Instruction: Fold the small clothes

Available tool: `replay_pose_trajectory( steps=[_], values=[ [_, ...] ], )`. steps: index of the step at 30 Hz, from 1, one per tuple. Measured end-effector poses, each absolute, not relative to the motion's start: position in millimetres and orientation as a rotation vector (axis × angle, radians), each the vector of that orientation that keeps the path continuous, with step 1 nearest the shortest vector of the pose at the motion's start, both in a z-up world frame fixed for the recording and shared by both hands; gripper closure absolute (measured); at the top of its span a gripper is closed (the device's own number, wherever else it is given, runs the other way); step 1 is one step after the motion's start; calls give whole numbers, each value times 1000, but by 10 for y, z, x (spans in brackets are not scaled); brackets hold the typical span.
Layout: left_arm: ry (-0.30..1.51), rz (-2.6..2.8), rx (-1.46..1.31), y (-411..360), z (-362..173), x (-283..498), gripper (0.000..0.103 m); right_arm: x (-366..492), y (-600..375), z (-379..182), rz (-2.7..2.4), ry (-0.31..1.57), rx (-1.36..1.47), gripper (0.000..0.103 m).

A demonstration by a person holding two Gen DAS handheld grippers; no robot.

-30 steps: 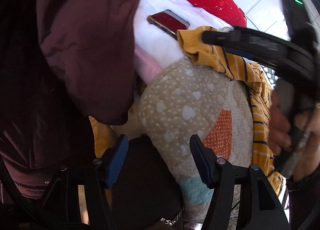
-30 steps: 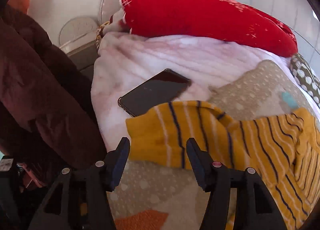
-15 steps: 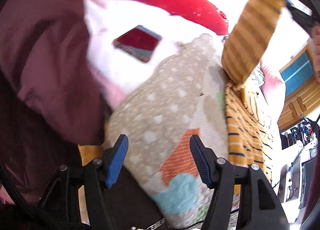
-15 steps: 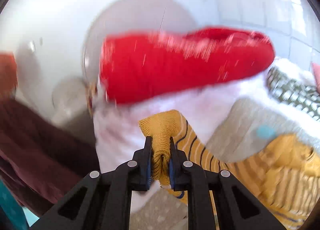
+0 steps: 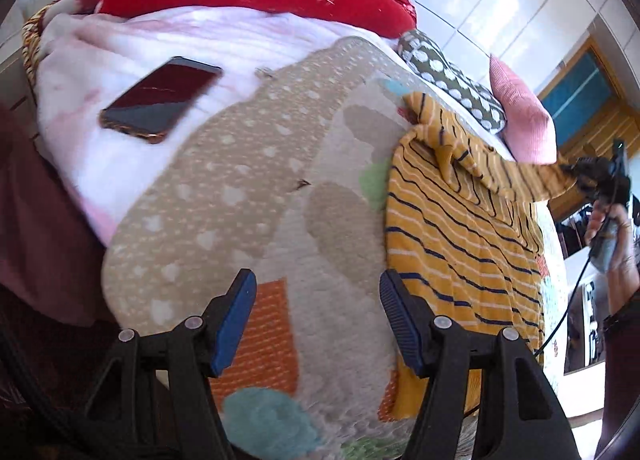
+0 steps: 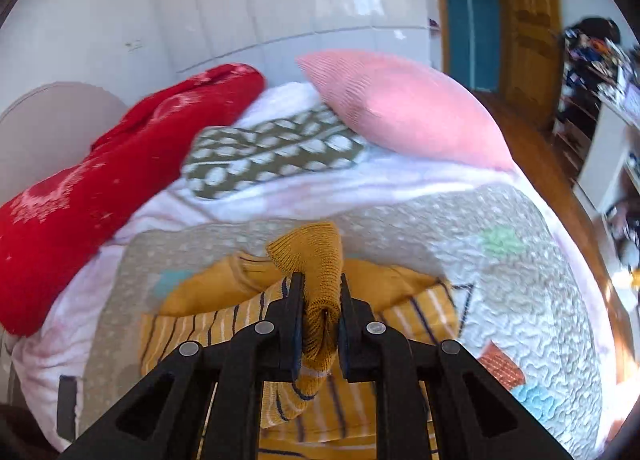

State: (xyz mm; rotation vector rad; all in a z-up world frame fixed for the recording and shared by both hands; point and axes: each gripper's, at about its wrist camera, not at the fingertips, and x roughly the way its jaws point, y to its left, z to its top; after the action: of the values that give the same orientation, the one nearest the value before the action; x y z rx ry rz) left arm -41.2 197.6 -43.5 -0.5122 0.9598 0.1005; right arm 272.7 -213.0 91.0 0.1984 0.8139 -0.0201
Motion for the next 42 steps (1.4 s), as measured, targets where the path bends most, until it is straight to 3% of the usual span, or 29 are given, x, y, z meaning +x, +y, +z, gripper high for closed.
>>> replay_pose_trajectory(
  steps=[7,9,11,12,24,31,32,33,35,36,37,39,40,42],
  values=[
    [1018,36,-517,1610,-617,-49,40,2904,-3069,-129,-65,993,444,84],
    [1038,29,-517,1544,-671,16,40,2851,-3164,-236,-102,997,441,73],
    [1057,7,-513,1483,-720,30,40,2719,-3308,-227,-113,965,448,52],
    [1063,4,-500,1457,-737,28,40,2622,-3371,-188,-113,947,450,49],
    [1076,-180,-437,1093,-797,-260,32,434,-3595,-453,162,1059,522,47],
    [1089,-245,-540,864,-864,-288,30,-314,-3293,-479,262,1005,513,39],
    [1105,-219,-540,841,-887,-229,36,-338,-3250,-505,273,1004,511,37],
    [1118,-179,-523,813,-899,-183,58,-352,-3198,-527,268,996,506,36],
    [1135,-106,-450,772,-873,-133,83,-353,-3084,-541,228,962,469,34],
    [1132,-109,-450,776,-838,-134,90,-357,-3013,-539,210,946,435,34],
    [1130,-102,-450,789,-801,-152,91,-356,-2934,-538,190,940,395,35],
    [1111,-81,-433,805,-708,-233,92,-329,-2834,-532,208,938,367,69],
    [1103,-72,-424,801,-663,-279,92,-306,-2821,-543,258,960,402,93],
    [1094,-64,-423,809,-601,-373,93,-295,-2879,-536,295,972,489,94]
  ],
)
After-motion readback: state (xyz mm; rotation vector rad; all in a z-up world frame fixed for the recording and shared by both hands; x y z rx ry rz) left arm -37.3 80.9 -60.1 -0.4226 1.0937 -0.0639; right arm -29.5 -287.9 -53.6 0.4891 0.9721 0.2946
